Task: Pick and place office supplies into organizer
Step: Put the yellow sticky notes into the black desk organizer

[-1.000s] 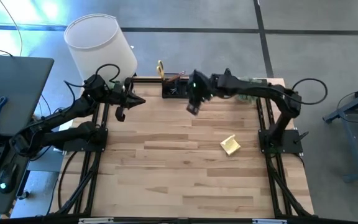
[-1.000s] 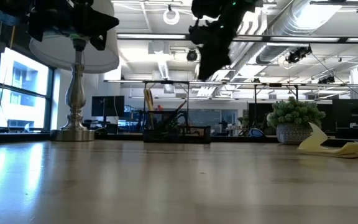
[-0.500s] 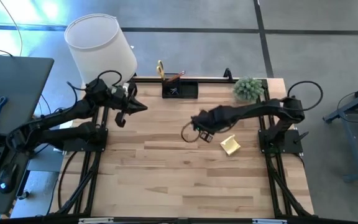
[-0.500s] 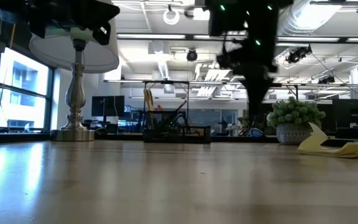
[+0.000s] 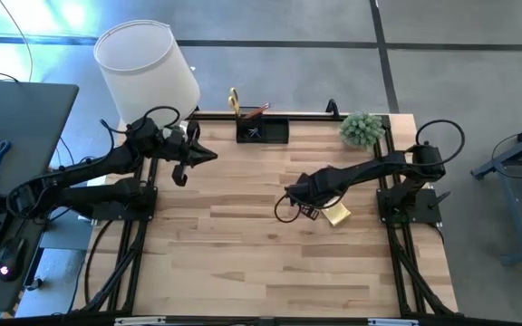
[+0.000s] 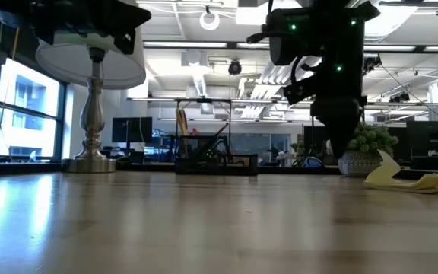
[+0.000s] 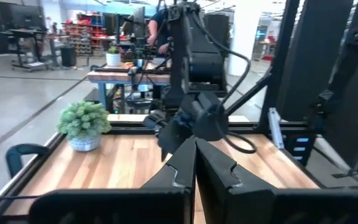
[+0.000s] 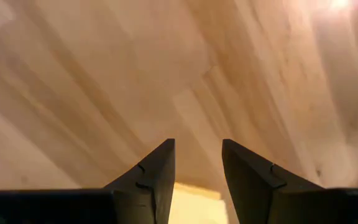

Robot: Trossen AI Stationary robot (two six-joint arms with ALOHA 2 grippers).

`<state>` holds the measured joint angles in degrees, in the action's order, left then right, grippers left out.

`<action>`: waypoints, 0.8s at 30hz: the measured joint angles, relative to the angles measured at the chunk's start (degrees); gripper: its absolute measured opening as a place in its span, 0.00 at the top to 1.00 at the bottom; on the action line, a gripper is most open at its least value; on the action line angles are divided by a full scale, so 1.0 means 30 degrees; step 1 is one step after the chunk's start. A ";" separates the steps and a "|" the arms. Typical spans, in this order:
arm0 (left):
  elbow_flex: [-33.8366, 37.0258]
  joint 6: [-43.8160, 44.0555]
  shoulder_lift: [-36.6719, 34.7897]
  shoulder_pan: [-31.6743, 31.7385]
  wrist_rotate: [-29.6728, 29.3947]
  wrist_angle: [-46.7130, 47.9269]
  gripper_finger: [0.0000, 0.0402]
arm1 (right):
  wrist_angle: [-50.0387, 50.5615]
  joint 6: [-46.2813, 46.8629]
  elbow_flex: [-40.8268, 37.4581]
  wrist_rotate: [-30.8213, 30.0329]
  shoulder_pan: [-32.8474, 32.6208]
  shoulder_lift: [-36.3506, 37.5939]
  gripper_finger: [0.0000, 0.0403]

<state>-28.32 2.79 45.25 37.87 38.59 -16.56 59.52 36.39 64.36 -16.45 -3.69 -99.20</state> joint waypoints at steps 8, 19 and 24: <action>0.0000 -0.0435 0.0000 -0.0001 -0.0380 0.0359 1.00 | -0.0535 0.0669 -0.0564 0.1338 0.1052 0.0002 0.69; -0.0007 -0.0568 0.0000 -0.0003 -0.0747 0.0592 1.00 | -0.1572 0.1615 -0.2987 0.5487 0.0412 -0.0006 0.69; -0.0007 -0.0563 0.0000 -0.0001 -0.1198 0.0599 1.00 | -0.0083 0.2322 -0.2623 0.5471 -0.0433 0.0056 0.69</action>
<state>-28.34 1.10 45.25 37.86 34.99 -14.76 59.27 43.36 56.49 -0.04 -4.99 -99.04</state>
